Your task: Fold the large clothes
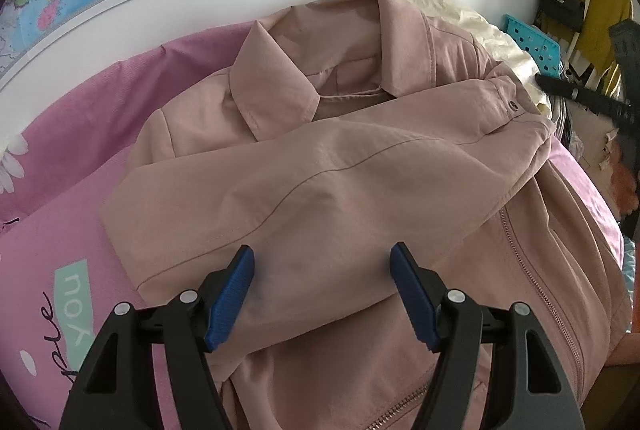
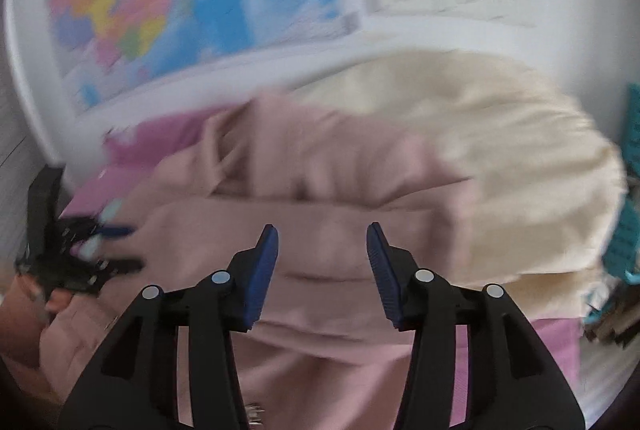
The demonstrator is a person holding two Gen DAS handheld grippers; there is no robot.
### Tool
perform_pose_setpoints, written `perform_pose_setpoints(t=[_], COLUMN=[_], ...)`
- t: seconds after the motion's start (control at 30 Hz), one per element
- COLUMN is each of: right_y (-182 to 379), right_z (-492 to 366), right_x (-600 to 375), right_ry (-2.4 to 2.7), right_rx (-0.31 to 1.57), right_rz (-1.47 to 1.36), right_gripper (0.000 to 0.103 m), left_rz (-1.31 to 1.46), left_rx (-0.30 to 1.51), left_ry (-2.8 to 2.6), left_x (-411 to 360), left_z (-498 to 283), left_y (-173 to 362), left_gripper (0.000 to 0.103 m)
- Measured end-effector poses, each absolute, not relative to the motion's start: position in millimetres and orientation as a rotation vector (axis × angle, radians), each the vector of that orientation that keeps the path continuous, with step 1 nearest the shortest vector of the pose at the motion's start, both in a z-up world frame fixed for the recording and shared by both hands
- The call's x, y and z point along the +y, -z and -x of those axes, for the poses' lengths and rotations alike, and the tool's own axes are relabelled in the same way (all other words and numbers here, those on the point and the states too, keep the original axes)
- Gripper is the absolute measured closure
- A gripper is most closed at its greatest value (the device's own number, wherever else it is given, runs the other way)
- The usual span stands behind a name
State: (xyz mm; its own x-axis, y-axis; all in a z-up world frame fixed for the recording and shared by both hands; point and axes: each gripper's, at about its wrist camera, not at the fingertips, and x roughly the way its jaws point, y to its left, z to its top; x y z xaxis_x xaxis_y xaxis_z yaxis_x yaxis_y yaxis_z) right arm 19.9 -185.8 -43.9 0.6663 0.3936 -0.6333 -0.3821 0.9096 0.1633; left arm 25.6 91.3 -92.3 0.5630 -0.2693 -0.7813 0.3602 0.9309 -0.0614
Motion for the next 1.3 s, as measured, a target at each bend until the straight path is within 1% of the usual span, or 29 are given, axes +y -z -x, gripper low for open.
perform_pose_setpoints(t=[0.13,0.2,0.27,0.3,0.37,0.43,0.53,0.57,0.6,0.7,0.83,0.87,0.9,0.97,1.0,1.07,1.1,1.13,1.17,1.2,1.3], right_y=[80,97,107,111,111,107,93,86,77,68,85,91,96,105,106,103,101,98,93,89,78], right_z=[-41,-52,-59,-63,-65,-63,-52,-41,-32,-16,-23,-26,-31,-36,-37,-32,-29,-25,-21,-16,-3], right_x=[-165,-170,-179,-184,-191,-193,-193,-189,-187,-182,-184,-187,-190,-197,-200,-204,-205,-203,-202,-203,-200], right_ry=[-0.429,-0.397,-0.368,-0.364,-0.371,-0.369,-0.381,-0.405,-0.432,-0.481,-0.444,-0.435,-0.424,-0.413,-0.417,-0.420,-0.420,-0.420,-0.428,-0.437,-0.462], right_rx=[0.843,0.893,0.912,0.923,0.938,0.934,0.900,0.879,0.845,0.806,0.858,0.877,0.890,0.910,0.914,0.908,0.906,0.899,0.889,0.880,0.859], right_rz=[0.074,0.076,0.064,0.044,-0.006,-0.010,-0.005,-0.006,0.001,0.025,0.032,0.018,0.004,-0.038,-0.062,-0.068,-0.063,-0.055,-0.054,-0.056,-0.055], right_gripper=[0.071,0.088,0.098,0.101,0.101,0.099,0.081,0.073,0.070,0.068,0.069,0.073,0.080,0.084,0.084,0.081,0.076,0.072,0.066,0.062,0.057], left_rz=[-0.109,-0.108,-0.113,-0.116,-0.116,-0.120,-0.129,-0.127,-0.124,-0.125,-0.132,-0.128,-0.126,-0.124,-0.121,-0.109,-0.105,-0.104,-0.103,-0.101,-0.110], left_rx=[0.900,0.902,0.898,0.897,0.891,0.878,0.859,0.856,0.854,0.856,0.864,0.867,0.869,0.872,0.874,0.878,0.880,0.881,0.880,0.879,0.870], left_ry=[0.362,0.356,0.351,0.345,0.333,0.322,0.305,0.305,0.303,0.288,0.274,0.275,0.274,0.269,0.266,0.257,0.254,0.249,0.246,0.241,0.220], left_x=[92,92,93,93,96,100,106,108,109,114,114,114,114,115,116,118,119,120,121,122,124], left_z=[-25,-25,-24,-24,-21,-17,-5,-2,2,11,19,20,21,23,24,28,31,32,35,38,47], left_y=[92,92,90,90,87,82,75,73,71,70,74,75,76,77,77,77,78,78,78,78,75], left_gripper=[0.035,0.034,0.032,0.027,0.024,0.024,0.024,0.024,0.024,0.024,0.024,0.024,0.024,0.024,0.024,0.024,0.024,0.024,0.024,0.024,0.024])
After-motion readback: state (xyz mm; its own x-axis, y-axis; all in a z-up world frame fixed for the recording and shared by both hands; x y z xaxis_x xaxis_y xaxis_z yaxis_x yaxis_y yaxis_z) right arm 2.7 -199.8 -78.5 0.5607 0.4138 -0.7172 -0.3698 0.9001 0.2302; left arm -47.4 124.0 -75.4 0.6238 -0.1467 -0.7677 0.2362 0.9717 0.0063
